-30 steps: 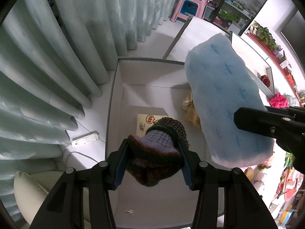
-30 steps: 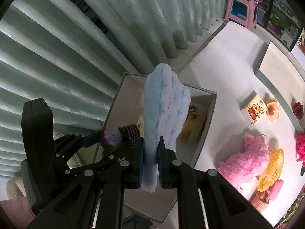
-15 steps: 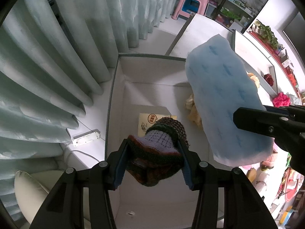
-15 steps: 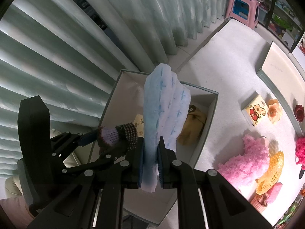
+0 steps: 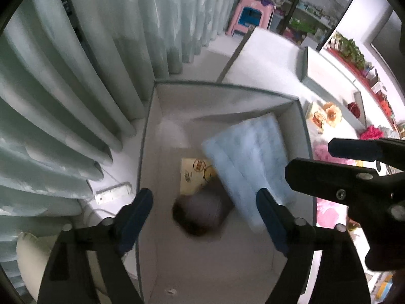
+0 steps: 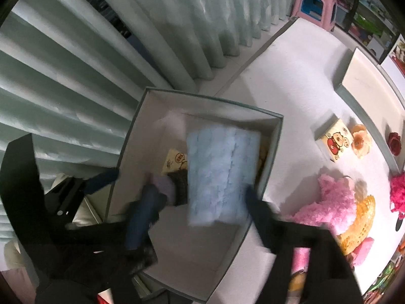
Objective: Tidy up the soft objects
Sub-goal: 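Return both tools to the pile on the table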
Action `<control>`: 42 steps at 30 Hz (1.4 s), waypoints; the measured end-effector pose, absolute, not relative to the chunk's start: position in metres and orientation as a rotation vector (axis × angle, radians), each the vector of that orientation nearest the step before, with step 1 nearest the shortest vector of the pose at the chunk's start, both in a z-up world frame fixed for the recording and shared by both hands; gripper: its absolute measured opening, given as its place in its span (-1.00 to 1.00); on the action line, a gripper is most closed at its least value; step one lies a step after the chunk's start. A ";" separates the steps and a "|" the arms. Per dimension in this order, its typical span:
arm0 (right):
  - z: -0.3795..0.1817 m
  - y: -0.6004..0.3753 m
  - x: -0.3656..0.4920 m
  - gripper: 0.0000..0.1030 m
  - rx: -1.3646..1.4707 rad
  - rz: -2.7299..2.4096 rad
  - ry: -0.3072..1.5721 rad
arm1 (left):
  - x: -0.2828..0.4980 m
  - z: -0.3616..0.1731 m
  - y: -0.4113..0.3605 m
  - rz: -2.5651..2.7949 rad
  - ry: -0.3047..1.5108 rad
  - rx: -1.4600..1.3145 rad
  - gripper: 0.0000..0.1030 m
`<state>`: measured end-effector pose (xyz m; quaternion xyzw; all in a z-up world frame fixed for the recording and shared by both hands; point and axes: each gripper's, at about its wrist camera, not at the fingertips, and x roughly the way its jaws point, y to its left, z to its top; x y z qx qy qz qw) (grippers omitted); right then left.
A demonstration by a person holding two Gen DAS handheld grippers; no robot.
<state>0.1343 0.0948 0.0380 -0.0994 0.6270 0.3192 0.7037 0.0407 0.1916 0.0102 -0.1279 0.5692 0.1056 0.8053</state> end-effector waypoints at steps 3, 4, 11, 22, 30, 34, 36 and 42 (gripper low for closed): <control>0.041 0.091 0.133 0.61 -0.221 0.696 1.398 | 0.041 0.010 0.192 0.217 1.232 -0.276 0.66; 0.042 0.090 0.133 0.67 -0.218 0.687 1.399 | 0.041 0.009 0.192 0.217 1.241 -0.282 0.66; 0.049 0.063 0.133 0.99 -0.112 0.650 1.408 | 0.035 0.013 0.191 0.204 1.262 -0.316 0.66; 0.033 -0.019 0.103 0.99 0.073 0.522 1.492 | 0.027 0.009 0.155 0.121 1.362 -0.249 0.66; -0.001 -0.156 0.061 0.99 0.295 0.242 1.598 | 0.046 0.026 0.076 -0.067 1.377 -0.125 0.66; -0.015 -0.210 0.042 0.99 0.361 0.106 1.619 | 0.056 0.028 0.026 -0.165 1.394 -0.079 0.66; -0.021 -0.230 0.033 0.99 0.401 0.064 1.627 | 0.060 0.025 0.002 -0.202 1.414 -0.058 0.66; -0.034 -0.273 0.015 0.99 0.470 0.009 1.637 | 0.080 0.003 -0.040 -0.185 1.473 -0.027 0.66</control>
